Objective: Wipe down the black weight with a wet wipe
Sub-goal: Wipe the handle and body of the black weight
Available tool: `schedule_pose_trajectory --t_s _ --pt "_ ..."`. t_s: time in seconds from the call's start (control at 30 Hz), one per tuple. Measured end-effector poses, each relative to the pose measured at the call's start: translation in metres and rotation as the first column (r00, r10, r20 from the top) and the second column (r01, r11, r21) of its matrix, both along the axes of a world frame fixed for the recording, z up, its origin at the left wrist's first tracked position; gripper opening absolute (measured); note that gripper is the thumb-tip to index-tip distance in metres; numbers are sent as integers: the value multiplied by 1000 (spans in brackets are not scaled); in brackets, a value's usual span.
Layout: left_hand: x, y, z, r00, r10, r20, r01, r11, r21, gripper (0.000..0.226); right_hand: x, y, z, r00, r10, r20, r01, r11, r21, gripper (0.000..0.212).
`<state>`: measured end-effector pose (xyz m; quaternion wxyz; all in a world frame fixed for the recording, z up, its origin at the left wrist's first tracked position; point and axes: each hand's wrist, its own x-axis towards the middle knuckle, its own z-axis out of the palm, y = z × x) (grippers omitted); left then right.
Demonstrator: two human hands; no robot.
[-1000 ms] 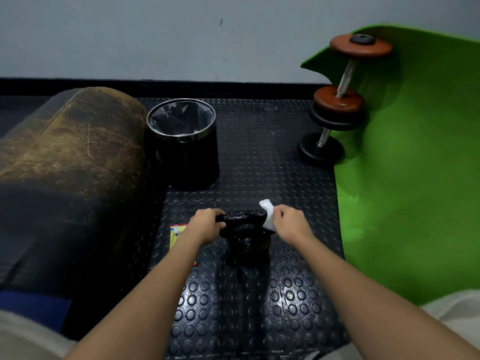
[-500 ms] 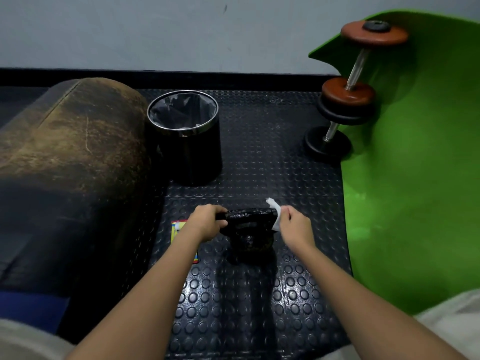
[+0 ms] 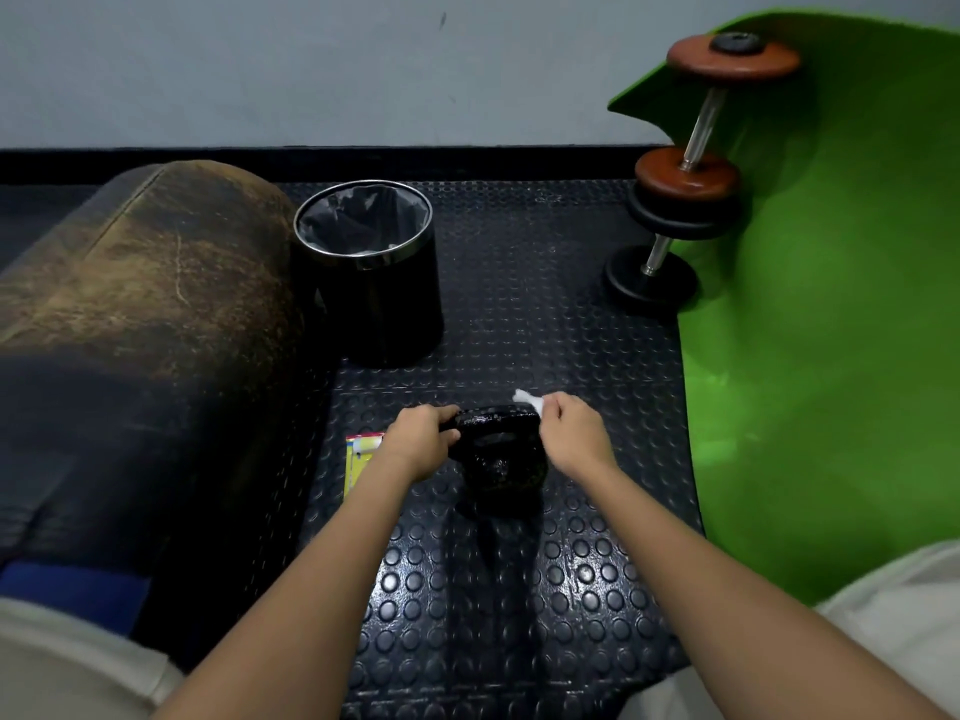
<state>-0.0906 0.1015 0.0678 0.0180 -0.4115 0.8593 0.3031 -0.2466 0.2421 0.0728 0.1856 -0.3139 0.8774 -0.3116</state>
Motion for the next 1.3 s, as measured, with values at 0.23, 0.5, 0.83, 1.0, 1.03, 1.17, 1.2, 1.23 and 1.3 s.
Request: schedule_pose_trajectory --t_s 0.23,0.5,0.83,1.0,1.03,1.17,1.2,1.23,1.3 --pt "4 0 1 1000 -4 -9 4 1000 22 47 16 19 -11 960 172 -219 -215 958 -189 37" --pt "5 2 -1 999 37 -34 -35 998 57 48 7 17 -7 991 -81 107 94 987 -129 30" --pt "4 0 -5 997 47 -61 -45 998 35 47 5 17 3 957 -168 235 194 977 -91 34" --pt "5 -2 -7 997 48 -67 -46 998 39 47 6 5 3 962 -113 247 140 985 -96 32" --pt "5 -3 -7 996 49 -71 -46 998 43 47 8 6 0 983 -73 166 98 983 -153 31" --pt "5 -5 -9 995 54 -80 -50 997 54 46 11 15 -11 1000 -3 19 8 958 -285 33" --pt "5 -6 -9 995 55 -84 -51 997 55 46 10 17 -12 998 -35 43 46 958 -284 35" --pt "5 -6 -10 995 58 -87 -53 997 57 46 9 18 -12 994 -70 86 90 959 -268 37" --pt "6 -6 -11 994 58 -88 -53 997 56 46 8 16 -6 959 -150 242 199 961 -191 41"
